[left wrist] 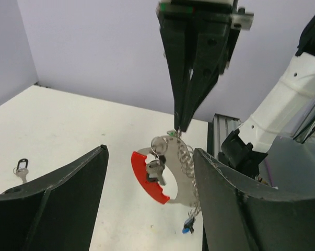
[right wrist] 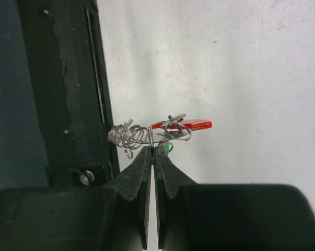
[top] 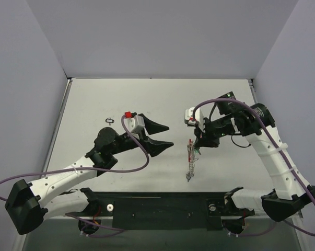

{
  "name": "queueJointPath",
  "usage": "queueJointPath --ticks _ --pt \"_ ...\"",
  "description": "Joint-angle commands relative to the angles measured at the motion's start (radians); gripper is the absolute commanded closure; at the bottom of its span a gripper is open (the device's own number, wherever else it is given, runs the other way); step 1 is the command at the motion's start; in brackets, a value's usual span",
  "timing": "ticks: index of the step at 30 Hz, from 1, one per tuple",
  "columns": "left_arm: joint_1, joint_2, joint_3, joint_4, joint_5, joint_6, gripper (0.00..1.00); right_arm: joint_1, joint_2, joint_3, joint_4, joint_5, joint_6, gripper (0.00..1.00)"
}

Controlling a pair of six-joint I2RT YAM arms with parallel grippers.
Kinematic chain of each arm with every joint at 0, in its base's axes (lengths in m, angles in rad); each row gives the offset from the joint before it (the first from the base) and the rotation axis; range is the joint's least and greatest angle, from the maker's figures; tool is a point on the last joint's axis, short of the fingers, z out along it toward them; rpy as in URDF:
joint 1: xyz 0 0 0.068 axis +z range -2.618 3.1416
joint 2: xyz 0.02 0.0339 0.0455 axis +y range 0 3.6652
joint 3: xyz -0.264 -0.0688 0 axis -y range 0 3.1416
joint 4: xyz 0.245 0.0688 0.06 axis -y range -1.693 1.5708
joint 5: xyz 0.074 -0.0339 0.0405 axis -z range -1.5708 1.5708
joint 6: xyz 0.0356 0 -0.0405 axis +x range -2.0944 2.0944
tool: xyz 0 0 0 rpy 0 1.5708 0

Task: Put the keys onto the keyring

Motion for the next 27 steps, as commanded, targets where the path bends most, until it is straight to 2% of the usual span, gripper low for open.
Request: queueJointPath --ticks 1,7,13,19,27 --pt "-0.001 0.07 0.072 -0.126 0.069 0.087 0.25 -0.02 0.148 0.197 -0.43 0.1 -0.257 1.0" --pt "-0.033 0.223 0.112 0.061 0.101 0.084 0.36 -0.032 0.22 0.277 -0.461 0.173 -0.262 1.0" --pt "-0.059 0.32 0.14 0.141 0.066 0.117 0.48 -0.039 0.238 0.262 -0.452 0.141 -0.278 1.0" --pt "-0.059 0.35 0.084 0.306 0.043 0.164 0.5 -0.034 0.232 0.204 -0.377 0.098 -0.268 1.0" --pt "-0.076 0.418 0.127 0.334 0.069 0.151 0.57 -0.026 0.235 0.187 -0.339 0.083 -0.237 1.0"
